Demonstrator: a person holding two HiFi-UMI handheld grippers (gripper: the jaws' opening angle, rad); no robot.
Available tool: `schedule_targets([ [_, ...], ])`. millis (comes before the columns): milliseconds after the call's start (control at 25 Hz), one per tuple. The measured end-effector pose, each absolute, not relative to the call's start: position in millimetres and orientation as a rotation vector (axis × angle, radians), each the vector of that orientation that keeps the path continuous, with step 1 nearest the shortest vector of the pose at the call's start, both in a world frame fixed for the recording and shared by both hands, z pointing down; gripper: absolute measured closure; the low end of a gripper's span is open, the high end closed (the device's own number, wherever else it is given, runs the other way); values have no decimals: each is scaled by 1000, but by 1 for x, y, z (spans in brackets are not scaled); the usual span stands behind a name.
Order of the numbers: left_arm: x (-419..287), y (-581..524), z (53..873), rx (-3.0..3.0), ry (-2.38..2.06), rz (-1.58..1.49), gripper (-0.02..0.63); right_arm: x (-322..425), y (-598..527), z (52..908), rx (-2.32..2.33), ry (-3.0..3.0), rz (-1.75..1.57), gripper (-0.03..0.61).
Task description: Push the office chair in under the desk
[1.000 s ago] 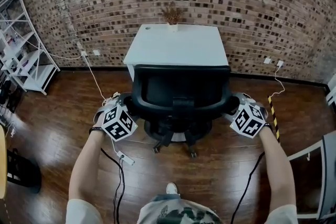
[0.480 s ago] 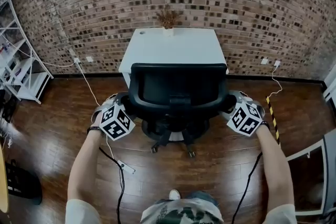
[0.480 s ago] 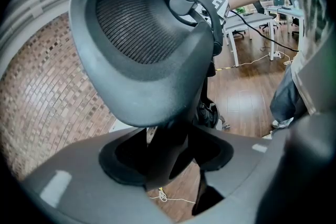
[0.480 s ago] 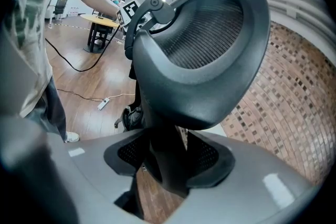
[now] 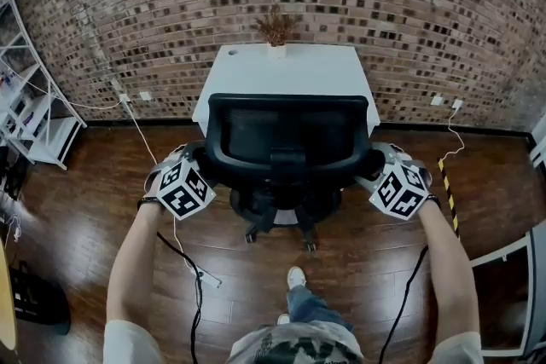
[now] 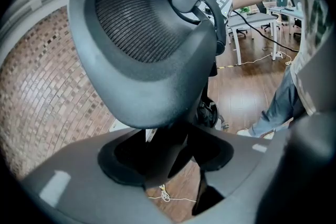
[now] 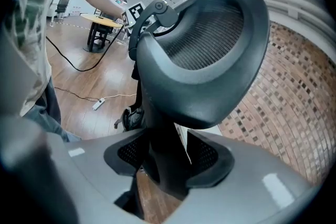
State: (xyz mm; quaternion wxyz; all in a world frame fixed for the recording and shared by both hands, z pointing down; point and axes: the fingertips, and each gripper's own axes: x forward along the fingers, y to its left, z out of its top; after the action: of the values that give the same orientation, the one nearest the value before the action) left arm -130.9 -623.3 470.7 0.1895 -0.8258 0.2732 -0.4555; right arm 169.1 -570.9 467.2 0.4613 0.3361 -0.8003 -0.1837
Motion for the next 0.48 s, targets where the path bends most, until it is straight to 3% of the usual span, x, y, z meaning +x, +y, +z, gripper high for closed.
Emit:
schedule_targets([
  [480, -127, -696, 472, -2324, 786, -1297, 344, 172, -644, 468, 836, -1966, -460, 357],
])
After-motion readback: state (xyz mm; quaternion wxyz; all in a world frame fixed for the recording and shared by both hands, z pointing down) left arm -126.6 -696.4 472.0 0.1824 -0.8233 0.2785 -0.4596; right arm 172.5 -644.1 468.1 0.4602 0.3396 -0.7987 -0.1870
